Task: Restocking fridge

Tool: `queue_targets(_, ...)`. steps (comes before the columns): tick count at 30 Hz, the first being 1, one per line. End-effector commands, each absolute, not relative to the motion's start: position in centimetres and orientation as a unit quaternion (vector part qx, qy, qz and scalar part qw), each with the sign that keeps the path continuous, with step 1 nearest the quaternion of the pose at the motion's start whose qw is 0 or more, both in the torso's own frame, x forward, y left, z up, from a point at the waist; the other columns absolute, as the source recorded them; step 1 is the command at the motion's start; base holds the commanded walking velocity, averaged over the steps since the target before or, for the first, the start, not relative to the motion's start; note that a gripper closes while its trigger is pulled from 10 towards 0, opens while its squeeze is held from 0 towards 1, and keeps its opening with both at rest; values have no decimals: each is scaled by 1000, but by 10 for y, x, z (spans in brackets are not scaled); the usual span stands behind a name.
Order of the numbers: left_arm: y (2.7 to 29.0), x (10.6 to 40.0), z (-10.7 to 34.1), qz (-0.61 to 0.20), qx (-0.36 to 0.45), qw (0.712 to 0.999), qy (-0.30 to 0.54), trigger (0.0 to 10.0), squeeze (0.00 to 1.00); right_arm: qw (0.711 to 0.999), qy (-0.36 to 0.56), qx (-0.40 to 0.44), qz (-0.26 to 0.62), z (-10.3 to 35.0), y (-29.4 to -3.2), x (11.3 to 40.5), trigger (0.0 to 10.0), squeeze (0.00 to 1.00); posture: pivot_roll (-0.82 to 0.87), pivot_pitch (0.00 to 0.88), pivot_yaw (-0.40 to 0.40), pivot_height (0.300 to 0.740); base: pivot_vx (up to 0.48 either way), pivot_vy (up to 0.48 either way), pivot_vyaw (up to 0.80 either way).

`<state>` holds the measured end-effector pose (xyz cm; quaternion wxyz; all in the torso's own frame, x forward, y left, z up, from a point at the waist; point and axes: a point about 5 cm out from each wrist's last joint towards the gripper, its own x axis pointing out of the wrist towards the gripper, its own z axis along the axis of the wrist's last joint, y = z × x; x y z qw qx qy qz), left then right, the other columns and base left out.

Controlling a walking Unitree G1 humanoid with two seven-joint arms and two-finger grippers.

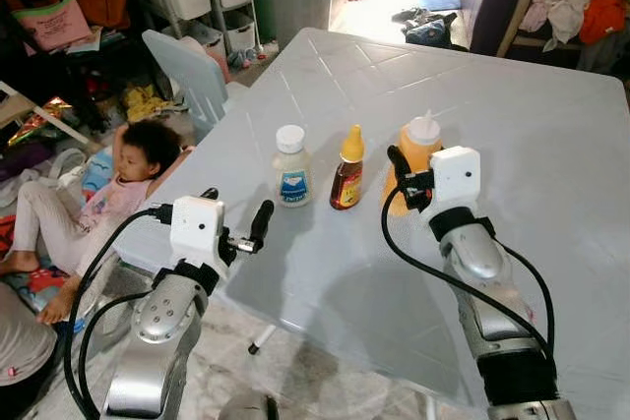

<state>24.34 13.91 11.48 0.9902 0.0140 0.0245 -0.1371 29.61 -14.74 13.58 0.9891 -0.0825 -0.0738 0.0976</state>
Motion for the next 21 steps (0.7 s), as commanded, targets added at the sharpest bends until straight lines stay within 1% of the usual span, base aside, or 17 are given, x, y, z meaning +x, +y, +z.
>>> queue_targets(1, 141, 248, 113, -124, 25, 991, 31, 10000, 0, 988, -83, -81, 99, 143, -145, 294, 10000, 0, -32, 0, 54, 740, 0, 0, 0)
queue_targets(5, 145, 257, 114, -99, 39, 994, 27, 10000, 0, 990, -85, -76, 87, 146, -150, 285, 10000, 0, -31, 0, 46, 740, 0, 0, 0)
queue_targets(8, 148, 264, 118, -92, 43, 995, 17, 10000, 0, 992, -81, -65, 72, 147, -154, 271, 10000, 0, -36, 0, 46, 740, 0, 0, 0)
queue_targets(13, 150, 267, 118, -83, 44, 996, 10, 10000, 0, 993, -69, -57, 78, 144, -153, 253, 10000, 0, -52, 0, 50, 740, 0, 0, 0)
queue_targets(18, 146, 276, 117, -85, 43, 995, 4, 10000, 0, 994, -58, -56, 79, 139, -152, 251, 10000, 0, -63, 0, 53, 740, 0, 0, 0)
queue_targets(21, 143, 283, 120, -85, 42, 995, -4, 10000, 0, 993, -65, -54, 78, 144, -150, 257, 10000, 0, -69, 0, 49, 740, -256, 0, 0)
